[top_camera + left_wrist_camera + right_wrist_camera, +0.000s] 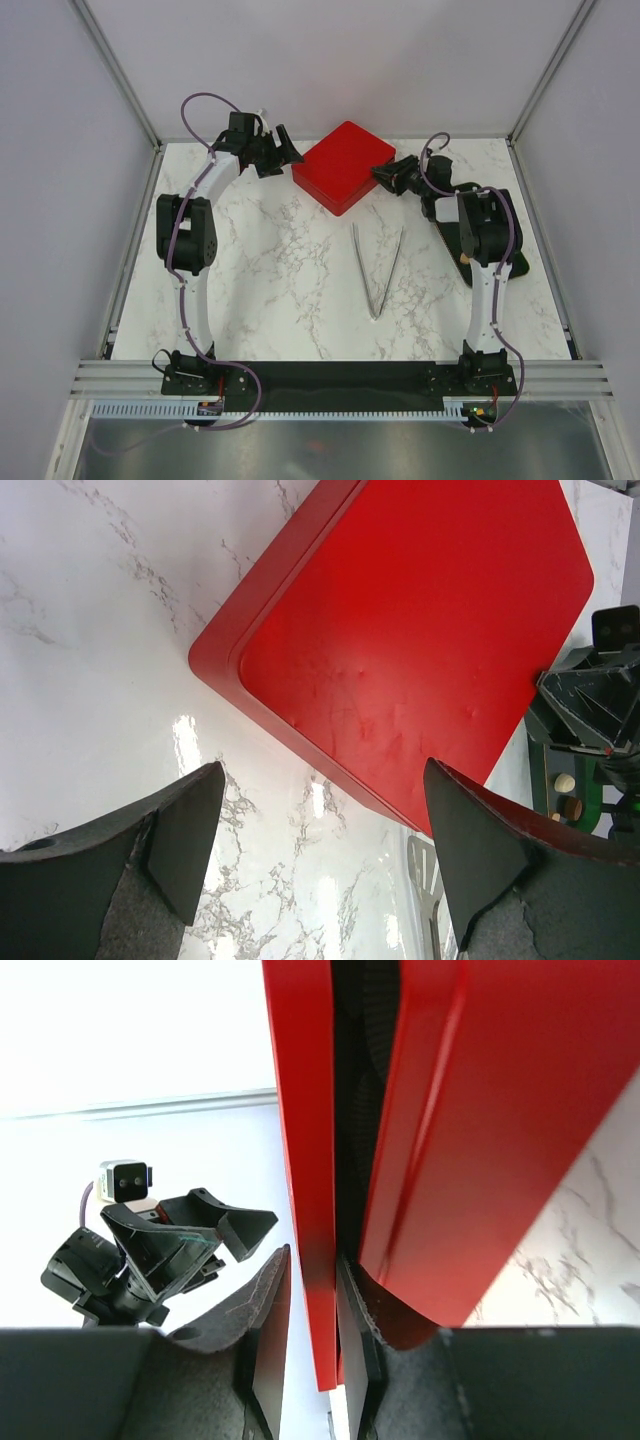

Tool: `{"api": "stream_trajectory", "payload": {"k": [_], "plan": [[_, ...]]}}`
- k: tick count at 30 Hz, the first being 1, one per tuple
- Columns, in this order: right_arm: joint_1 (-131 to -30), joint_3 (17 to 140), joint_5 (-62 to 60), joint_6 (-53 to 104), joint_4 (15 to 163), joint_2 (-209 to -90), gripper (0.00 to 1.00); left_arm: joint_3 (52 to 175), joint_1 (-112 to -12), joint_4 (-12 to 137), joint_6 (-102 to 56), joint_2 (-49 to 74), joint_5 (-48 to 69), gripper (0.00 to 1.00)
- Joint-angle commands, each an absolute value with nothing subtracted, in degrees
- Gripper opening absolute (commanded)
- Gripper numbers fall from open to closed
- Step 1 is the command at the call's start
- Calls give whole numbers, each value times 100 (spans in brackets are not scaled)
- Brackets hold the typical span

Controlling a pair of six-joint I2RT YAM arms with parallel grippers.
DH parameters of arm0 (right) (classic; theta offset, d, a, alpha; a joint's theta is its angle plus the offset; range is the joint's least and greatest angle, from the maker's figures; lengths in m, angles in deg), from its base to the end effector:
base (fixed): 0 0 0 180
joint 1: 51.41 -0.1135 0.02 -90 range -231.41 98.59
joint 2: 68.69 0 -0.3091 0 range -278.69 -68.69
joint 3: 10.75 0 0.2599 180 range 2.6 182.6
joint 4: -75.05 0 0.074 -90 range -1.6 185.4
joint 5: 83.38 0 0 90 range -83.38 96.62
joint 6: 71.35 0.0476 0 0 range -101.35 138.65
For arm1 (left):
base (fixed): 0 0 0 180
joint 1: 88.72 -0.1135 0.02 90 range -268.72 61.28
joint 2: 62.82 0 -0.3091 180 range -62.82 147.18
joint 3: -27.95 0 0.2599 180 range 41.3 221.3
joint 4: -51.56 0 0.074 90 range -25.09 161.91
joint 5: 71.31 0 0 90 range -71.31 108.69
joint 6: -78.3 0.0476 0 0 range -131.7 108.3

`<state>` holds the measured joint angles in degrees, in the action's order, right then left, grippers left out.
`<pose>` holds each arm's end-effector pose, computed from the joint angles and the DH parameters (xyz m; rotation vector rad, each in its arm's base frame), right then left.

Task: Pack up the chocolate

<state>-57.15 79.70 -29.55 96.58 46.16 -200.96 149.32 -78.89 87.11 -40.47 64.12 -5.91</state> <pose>0.5257 0.0811 0.1438 0.7558 1.9172 1.5448 0.5413 -0.1139 0.2582 -0.1564 2.3471 -0.8333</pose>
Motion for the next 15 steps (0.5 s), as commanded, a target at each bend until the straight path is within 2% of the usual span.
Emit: {"api": "stream_trajectory", "payload": {"k": [1, 4, 7, 15], "plan": [[-5493, 7749, -2881, 9468, 4699, -19684, 33, 15028, -7914, 8618, -4035, 6375, -601, 89], [-5414, 7494, -2705, 9249, 5111, -19386, 34, 15063, -7923, 8618, -4044, 6427, -610, 89], [-5387, 7335, -2380, 8809, 5648, -19043, 48, 15159, -7914, 8618, -4053, 6515, -593, 89], [-5396, 7563, -2221, 8756, 5640, -18998, 52, 15520, -7914, 8601, -4000, 6840, -610, 88]]}}
